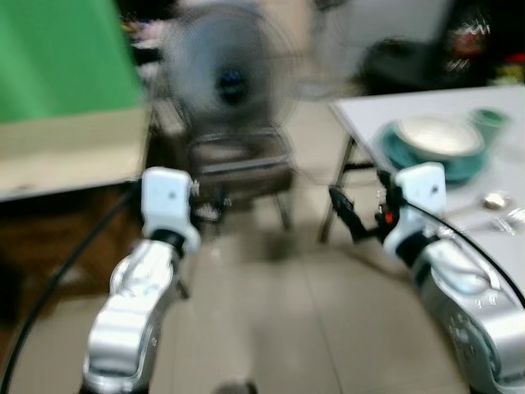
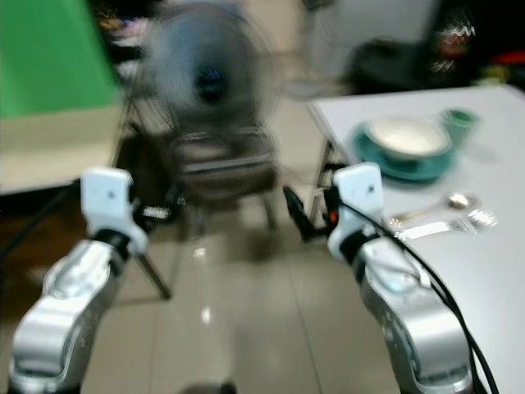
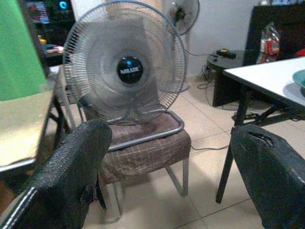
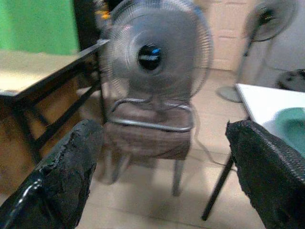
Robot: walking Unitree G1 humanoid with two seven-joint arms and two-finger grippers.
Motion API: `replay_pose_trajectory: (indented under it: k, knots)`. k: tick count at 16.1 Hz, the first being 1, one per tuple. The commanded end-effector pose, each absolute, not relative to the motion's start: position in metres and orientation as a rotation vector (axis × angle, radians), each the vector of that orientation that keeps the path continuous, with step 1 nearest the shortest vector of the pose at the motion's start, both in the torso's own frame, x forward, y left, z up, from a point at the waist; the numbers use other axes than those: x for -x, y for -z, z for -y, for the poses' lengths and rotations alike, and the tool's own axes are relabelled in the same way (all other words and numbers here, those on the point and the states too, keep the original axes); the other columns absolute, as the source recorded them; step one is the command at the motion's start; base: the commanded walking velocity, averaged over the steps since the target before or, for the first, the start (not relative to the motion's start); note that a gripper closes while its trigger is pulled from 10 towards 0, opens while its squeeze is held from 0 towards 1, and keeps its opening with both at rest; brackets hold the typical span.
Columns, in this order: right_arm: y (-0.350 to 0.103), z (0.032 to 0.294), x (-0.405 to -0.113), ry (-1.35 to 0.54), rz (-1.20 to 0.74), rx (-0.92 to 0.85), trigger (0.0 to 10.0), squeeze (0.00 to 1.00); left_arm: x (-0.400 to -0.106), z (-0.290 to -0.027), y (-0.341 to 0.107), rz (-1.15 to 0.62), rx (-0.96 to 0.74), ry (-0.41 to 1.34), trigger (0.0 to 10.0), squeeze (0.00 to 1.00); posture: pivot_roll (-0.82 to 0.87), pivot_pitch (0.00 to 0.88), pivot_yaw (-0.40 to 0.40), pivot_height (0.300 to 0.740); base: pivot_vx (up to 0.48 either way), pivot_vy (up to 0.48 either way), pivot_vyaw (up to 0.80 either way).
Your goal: Setting the table
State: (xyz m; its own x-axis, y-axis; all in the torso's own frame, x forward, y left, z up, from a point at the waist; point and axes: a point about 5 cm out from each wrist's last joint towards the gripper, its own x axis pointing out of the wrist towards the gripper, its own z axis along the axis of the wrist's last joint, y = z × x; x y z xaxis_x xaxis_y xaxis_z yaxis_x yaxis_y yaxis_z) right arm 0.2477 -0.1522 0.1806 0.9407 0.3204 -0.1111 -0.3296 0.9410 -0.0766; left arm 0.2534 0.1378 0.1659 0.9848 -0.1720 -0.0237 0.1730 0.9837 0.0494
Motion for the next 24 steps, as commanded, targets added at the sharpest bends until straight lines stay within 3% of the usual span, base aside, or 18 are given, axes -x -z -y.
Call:
replay_pose_trajectory:
  k: [1,4,7,10,15,20,24]
  knots:
    - [-0.183,0.148,-0.250,-0.365,-0.094,0.082,10.0,1.00,-0.252,-0.144,-0.170,-0.012,-0.059,0.147,10.0,0.00,0.12,0.000,0.002,0.740,0.000,0.000,0.80]
    - [-0.183,0.141,-0.249,-0.406,-0.093,0.093,10.0,1.00,-0.253,-0.152,-0.168,-0.012,-0.020,0.118,10.0,0.00,0.08,0.000,0.013,0.740,0.000,0.000,0.80]
    - [-0.184,0.144,-0.249,-0.420,-0.102,0.057,10.0,1.00,-0.252,-0.141,-0.169,-0.009,-0.039,0.142,10.0,0.00,0.10,0.000,-0.003,0.740,0.000,0.000,0.80]
    - [-0.181,0.140,-0.251,-0.440,-0.108,0.052,10.0,1.00,-0.247,-0.153,-0.161,-0.038,-0.084,0.123,10.0,0.00,0.12,0.000,-0.023,0.740,0.000,0.000,0.80]
    - [-0.183,0.146,-0.255,-0.360,-0.086,-0.003,10.0,1.00,-0.248,-0.150,-0.167,-0.008,-0.065,0.131,10.0,0.00,0.13,0.000,-0.030,0.740,0.000,0.000,0.09]
    - [-0.181,0.140,-0.250,-0.423,-0.080,0.056,10.0,1.00,-0.249,-0.153,-0.166,-0.008,-0.074,0.146,10.0,0.00,0.12,0.000,-0.020,0.740,0.199,0.000,0.58]
    - [-0.182,0.141,-0.250,-0.424,-0.066,0.038,10.0,1.00,-0.248,-0.155,-0.165,-0.010,-0.079,0.151,10.0,0.00,0.12,0.000,-0.024,0.740,0.258,0.000,0.00]
